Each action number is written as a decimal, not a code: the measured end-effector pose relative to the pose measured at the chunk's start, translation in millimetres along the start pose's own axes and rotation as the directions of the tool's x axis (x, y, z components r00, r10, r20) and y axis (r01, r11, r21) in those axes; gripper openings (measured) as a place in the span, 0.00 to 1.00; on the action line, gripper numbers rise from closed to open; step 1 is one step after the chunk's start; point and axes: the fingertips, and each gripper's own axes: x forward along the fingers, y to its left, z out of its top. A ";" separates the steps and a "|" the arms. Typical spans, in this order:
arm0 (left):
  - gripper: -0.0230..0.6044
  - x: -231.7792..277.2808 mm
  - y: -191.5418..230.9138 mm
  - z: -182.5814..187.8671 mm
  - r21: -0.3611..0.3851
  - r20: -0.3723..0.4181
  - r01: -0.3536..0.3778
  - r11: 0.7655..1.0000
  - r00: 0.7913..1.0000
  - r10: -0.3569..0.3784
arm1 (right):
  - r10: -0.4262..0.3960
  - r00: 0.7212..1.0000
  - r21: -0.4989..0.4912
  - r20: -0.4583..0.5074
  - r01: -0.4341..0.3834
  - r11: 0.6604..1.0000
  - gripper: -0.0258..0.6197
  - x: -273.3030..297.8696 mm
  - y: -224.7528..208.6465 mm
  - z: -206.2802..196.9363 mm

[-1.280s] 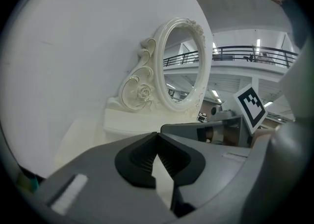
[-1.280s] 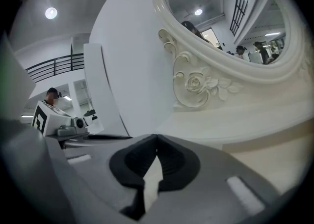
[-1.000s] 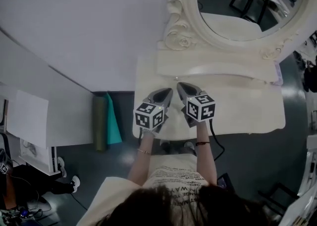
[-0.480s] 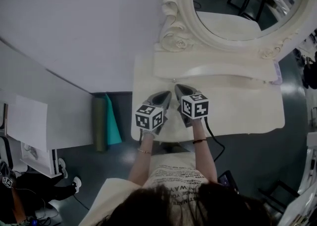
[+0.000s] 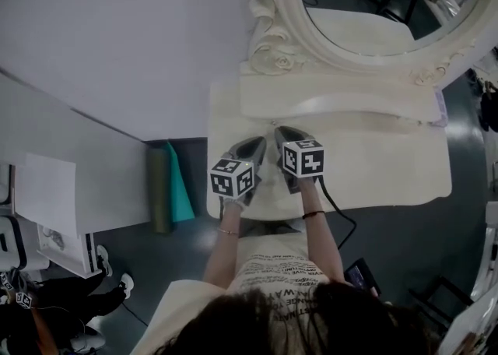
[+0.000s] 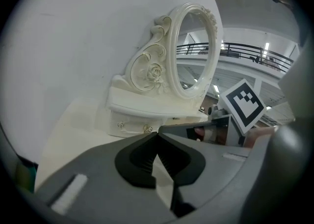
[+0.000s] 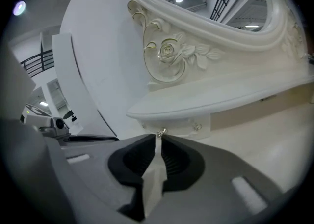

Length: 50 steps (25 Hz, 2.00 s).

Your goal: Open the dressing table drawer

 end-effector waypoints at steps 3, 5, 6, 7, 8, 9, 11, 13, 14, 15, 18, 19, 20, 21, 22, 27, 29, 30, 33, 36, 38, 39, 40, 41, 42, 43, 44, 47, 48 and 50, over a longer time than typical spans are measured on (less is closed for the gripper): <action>0.03 5.0 -0.1 0.3 0.005 -0.019 0.015 1.000 1.000 -0.015 | -0.004 1.000 0.026 -0.005 0.004 1.000 0.08 4.9 -2.4 0.1; 0.03 8.0 0.1 -1.7 0.009 -0.032 0.024 1.000 0.999 -0.024 | -0.012 1.000 0.032 -0.010 0.012 0.999 0.08 9.2 -3.3 -1.3; 0.03 8.8 0.7 -3.2 0.010 -0.037 0.027 1.000 0.999 -0.027 | -0.013 1.000 0.032 -0.016 0.014 0.999 0.09 11.5 -3.0 -2.6; 0.03 9.4 1.5 -4.3 0.009 -0.041 0.029 1.000 0.999 -0.029 | -0.015 1.000 0.032 -0.023 0.015 0.999 0.10 13.7 -2.5 -3.7; 0.03 9.8 2.2 -5.1 0.008 -0.044 0.031 0.999 0.999 -0.030 | -0.018 0.999 0.032 -0.028 0.018 0.999 0.11 15.6 -2.5 -4.3; 0.03 10.2 2.9 -5.9 0.007 -0.048 0.033 0.999 0.998 -0.032 | -0.023 0.999 0.032 -0.030 0.024 0.999 0.11 17.0 -3.0 -4.6; 0.03 10.3 4.7 -8.0 0.005 -0.057 0.035 0.999 0.998 -0.035 | -0.037 0.999 0.037 -0.035 0.038 0.999 0.12 18.6 -4.9 -4.7; 0.03 10.4 6.8 -8.9 0.003 -0.061 0.035 0.999 0.998 -0.035 | -0.053 0.998 0.045 -0.042 0.055 0.998 0.14 19.9 -7.3 -4.0; 0.03 10.5 7.8 -8.4 0.003 -0.062 0.034 0.999 0.997 -0.034 | -0.060 0.997 0.050 -0.046 0.062 0.997 0.15 20.9 -8.1 -3.5; 0.03 10.5 8.5 -7.7 0.004 -0.064 0.035 0.999 0.997 -0.034 | -0.065 0.997 0.055 -0.049 0.068 0.996 0.16 22.1 -8.3 -3.1; 0.03 9.2 10.6 -7.5 0.009 -0.071 0.034 0.999 0.997 -0.033 | -0.079 0.996 0.069 -0.046 0.082 0.994 0.18 25.8 -7.5 -3.0; 0.03 8.8 11.8 -7.5 0.007 -0.072 0.032 0.999 0.997 -0.031 | -0.085 0.995 0.071 -0.045 0.088 0.994 0.19 26.8 -7.7 -3.2; 0.03 8.2 12.9 -7.4 0.004 -0.071 0.030 1.000 0.997 -0.029 | -0.091 0.995 0.070 -0.045 0.094 0.993 0.19 27.6 -7.9 -3.5; 0.03 7.5 14.1 -7.1 0.002 -0.070 0.027 1.000 0.997 -0.026 | -0.095 0.994 0.070 -0.045 0.098 0.993 0.19 28.3 -7.9 -3.7; 0.03 6.7 15.1 -6.9 0.002 -0.070 0.024 1.000 0.997 -0.023 | -0.100 0.994 0.070 -0.045 0.103 0.992 0.19 28.8 -7.7 -3.5; 0.03 5.9 17.0 -6.8 0.006 -0.072 0.020 1.000 0.997 -0.020 | -0.115 0.993 0.076 -0.037 0.117 0.990 0.21 32.0 -7.2 -1.3; 0.03 5.2 16.8 -7.3 0.008 -0.074 0.022 1.000 0.997 -0.021 | -0.121 0.992 0.084 -0.035 0.124 0.989 0.22 33.1 -7.1 -1.8; 0.03 4.6 16.7 -7.2 0.008 -0.074 0.022 1.000 0.997 -0.021 | -0.126 0.991 0.088 -0.036 0.128 0.988 0.22 33.5 -7.2 -1.9; 0.03 2.2 18.8 -6.7 0.006 -0.074 0.020 1.000 0.997 -0.019 | -0.145 0.989 0.101 -0.043 0.148 0.984 0.22 34.5 -7.8 -2.2; 0.03 -0.3 20.9 -6.3 0.001 -0.073 0.017 1.000 0.997 -0.017 | -0.161 0.985 0.110 -0.054 0.167 0.980 0.22 36.0 -7.8 -2.8; 0.03 -1.2 22.1 -7.2 0.000 -0.074 0.017 1.000 0.997 -0.017 | -0.170 0.984 0.112 -0.061 0.176 0.978 0.22 37.8 -8.0 -3.6; 0.03 -1.4 22.6 -7.5 0.000 -0.075 0.016 1.000 0.997 -0.016 | -0.174 0.983 0.115 -0.065 0.180 0.977 0.22 38.4 -8.7 -3.8; 0.03 -1.4 23.2 -7.5 0.000 -0.076 0.016 1.000 0.997 -0.016 | -0.179 0.981 0.118 -0.069 0.187 0.975 0.22 38.4 -9.9 -3.8; 0.03 -1.4 23.6 -7.2 0.000 -0.075 0.015 1.000 0.997 -0.015 | -0.188 0.980 0.120 -0.072 0.195 0.973 0.21 37.9 -11.6 -3.7; 0.03 -1.5 24.0 -6.7 0.001 -0.075 0.015 1.000 0.997 -0.015 | -0.196 0.978 0.120 -0.075 0.204 0.972 0.19 37.3 -13.2 -3.8; 0.03 -1.7 24.2 -6.5 0.002 -0.075 0.015 1.000 0.997 -0.015 | -0.200 0.977 0.119 -0.075 0.208 0.971 0.19 36.8 -14.1 -3.9; 0.03 -1.9 24.3 -6.6 0.004 -0.076 0.015 1.000 0.997 -0.015 | -0.200 0.977 0.118 -0.071 0.207 0.971 0.19 36.6 -14.3 -4.0; 0.03 -1.4 24.4 -7.3 0.008 -0.080 0.018 1.000 0.997 -0.017 | -0.198 0.978 0.115 -0.065 0.204 0.972 0.19 36.8 -14.2 -4.0; 0.03 -1.2 24.3 -7.1 0.007 -0.081 0.019 1.000 0.997 -0.019 | -0.198 0.978 0.113 -0.067 0.205 0.972 0.19 36.9 -14.2 -3.8; 0.03 -0.8 23.8 -7.0 0.008 -0.083 0.023 1.000 0.996 -0.022 | -0.198 0.978 0.115 -0.070 0.205 0.972 0.19 37.3 -13.7 -3.8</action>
